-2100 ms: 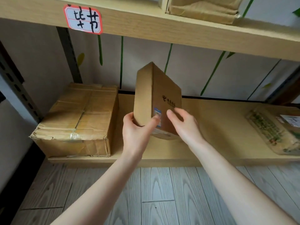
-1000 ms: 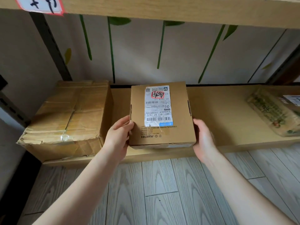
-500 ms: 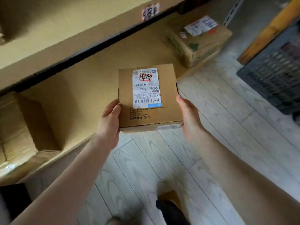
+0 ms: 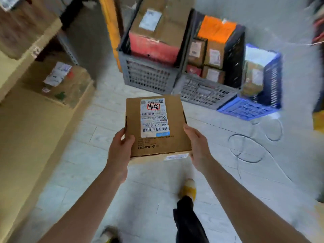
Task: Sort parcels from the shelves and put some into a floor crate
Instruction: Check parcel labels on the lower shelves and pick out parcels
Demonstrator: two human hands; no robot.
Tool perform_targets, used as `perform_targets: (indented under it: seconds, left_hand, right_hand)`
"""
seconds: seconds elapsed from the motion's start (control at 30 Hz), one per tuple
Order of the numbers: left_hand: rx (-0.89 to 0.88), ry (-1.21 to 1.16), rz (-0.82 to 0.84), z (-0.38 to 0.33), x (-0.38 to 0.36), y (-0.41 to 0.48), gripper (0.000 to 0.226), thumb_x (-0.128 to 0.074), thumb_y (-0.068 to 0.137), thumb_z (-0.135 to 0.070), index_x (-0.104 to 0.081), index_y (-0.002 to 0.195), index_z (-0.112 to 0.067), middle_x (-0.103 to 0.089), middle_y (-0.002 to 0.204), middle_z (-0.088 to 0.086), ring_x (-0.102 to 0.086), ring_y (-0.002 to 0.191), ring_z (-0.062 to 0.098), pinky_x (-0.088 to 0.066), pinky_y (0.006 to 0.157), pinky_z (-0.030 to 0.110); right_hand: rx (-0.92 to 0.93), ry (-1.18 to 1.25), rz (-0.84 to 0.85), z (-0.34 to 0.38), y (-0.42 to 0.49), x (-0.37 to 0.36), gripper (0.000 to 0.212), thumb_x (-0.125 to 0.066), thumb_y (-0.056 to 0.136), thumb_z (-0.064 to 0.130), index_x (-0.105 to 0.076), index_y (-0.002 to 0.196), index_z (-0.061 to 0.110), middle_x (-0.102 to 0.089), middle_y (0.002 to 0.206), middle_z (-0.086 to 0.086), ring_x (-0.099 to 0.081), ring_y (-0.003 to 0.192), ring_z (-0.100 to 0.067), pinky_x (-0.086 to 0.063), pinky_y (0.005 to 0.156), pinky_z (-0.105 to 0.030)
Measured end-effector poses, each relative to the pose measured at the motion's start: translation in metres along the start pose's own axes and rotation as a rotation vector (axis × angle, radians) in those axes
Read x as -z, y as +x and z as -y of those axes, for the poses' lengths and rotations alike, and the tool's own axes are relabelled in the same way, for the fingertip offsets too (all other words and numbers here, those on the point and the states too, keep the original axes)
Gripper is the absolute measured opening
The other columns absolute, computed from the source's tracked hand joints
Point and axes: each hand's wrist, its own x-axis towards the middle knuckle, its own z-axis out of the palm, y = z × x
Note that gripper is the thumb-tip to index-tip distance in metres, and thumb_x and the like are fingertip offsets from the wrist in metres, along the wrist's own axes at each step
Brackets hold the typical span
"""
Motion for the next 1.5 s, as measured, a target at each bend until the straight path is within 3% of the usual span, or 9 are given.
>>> perform_targets:
  seconds: [0.2,0.33,0.6,0.77,0.9,1.0,1.13,1.27,1.5]
  left_hand:
    - [0.013,0.154,0.122,-0.036,-0.182,0.004,0.023,-0.048,0.094,-0.013,-0.057,0.114,-0.015,-0.065,0.11,0.008,-0.061,0.097,0.023,-0.048,0.091,0.038]
    - [0.109,0.218,0.173,-0.039,-0.28,0.011,0.028,-0.049,0.094,-0.018,-0.056,0.119,-0.007,-0.065,0.114,0.012,-0.061,0.107,0.028,-0.045,0.1,0.047]
    - [0.217,0.315,0.228,-0.063,-0.388,0.023,0.034,-0.052,0.093,-0.029,-0.051,0.125,-0.016,-0.064,0.117,0.008,-0.06,0.105,0.028,-0.047,0.087,0.042]
    - [0.247,0.28,0.258,-0.087,-0.425,0.054,0.035,-0.053,0.094,-0.028,-0.049,0.127,-0.02,-0.064,0.115,0.005,-0.061,0.094,0.021,-0.047,0.065,0.03]
    - [0.261,0.257,0.256,-0.1,-0.452,0.11,0.037,-0.052,0.094,-0.029,-0.048,0.13,-0.021,-0.064,0.116,0.003,-0.06,0.1,0.02,-0.046,0.069,0.028]
    - [0.3,0.239,0.258,-0.114,-0.472,0.159,0.035,-0.056,0.091,-0.029,-0.055,0.122,-0.011,-0.066,0.113,0.007,-0.061,0.101,0.021,-0.048,0.076,0.029]
    - [0.388,0.24,0.235,-0.137,-0.49,0.222,0.038,-0.06,0.088,-0.032,-0.057,0.115,-0.006,-0.066,0.111,0.008,-0.06,0.103,0.023,-0.045,0.08,0.029]
    - [0.485,0.357,0.248,-0.157,-0.504,0.286,0.041,-0.054,0.087,-0.048,-0.052,0.118,-0.021,-0.057,0.108,0.008,-0.052,0.11,0.031,-0.041,0.087,0.04]
    - [0.448,0.208,0.201,-0.166,-0.523,0.398,0.03,-0.051,0.093,-0.033,-0.055,0.113,-0.011,-0.062,0.094,0.007,-0.057,0.084,0.019,-0.049,0.083,0.034]
  right_hand:
    - [0.066,0.067,-0.078,0.089,0.058,0.136,0.01,-0.059,0.089,0.024,-0.065,0.085,0.017,-0.068,0.095,-0.008,-0.061,0.085,-0.02,-0.051,0.083,-0.035]
    - [0.06,0.067,-0.096,0.131,0.095,0.217,0.01,-0.058,0.089,0.02,-0.064,0.081,0.02,-0.066,0.09,-0.002,-0.06,0.082,-0.015,-0.051,0.084,-0.031]
    - [-0.028,0.124,-0.151,0.172,0.149,0.296,0.013,-0.057,0.09,0.023,-0.067,0.093,0.016,-0.068,0.104,-0.011,-0.061,0.092,-0.022,-0.049,0.086,-0.032]
    - [-0.072,0.145,-0.15,0.196,0.198,0.303,0.02,-0.056,0.091,0.024,-0.064,0.107,0.014,-0.067,0.106,-0.007,-0.061,0.092,-0.017,-0.049,0.078,-0.023]
    - [-0.098,0.155,-0.171,0.216,0.262,0.295,0.033,-0.059,0.089,0.025,-0.058,0.12,0.013,-0.063,0.101,0.0,-0.058,0.085,-0.008,-0.045,0.069,-0.018]
    - [-0.134,0.139,-0.129,0.234,0.313,0.285,0.028,-0.06,0.088,0.021,-0.057,0.115,0.014,-0.065,0.1,0.0,-0.061,0.085,-0.01,-0.049,0.063,-0.014]
    - [-0.202,0.072,-0.09,0.26,0.376,0.265,0.036,-0.063,0.086,0.019,-0.052,0.119,0.011,-0.063,0.107,-0.004,-0.061,0.096,-0.017,-0.049,0.072,-0.02]
    - [-0.22,-0.023,-0.054,0.283,0.44,0.239,0.033,-0.058,0.09,0.024,-0.051,0.12,0.014,-0.062,0.104,0.0,-0.06,0.091,-0.012,-0.049,0.071,-0.019]
    - [-0.229,-0.123,-0.009,0.289,0.546,0.195,0.049,-0.05,0.094,0.027,-0.037,0.138,0.012,-0.055,0.13,-0.009,-0.057,0.113,-0.023,-0.047,0.099,-0.039]
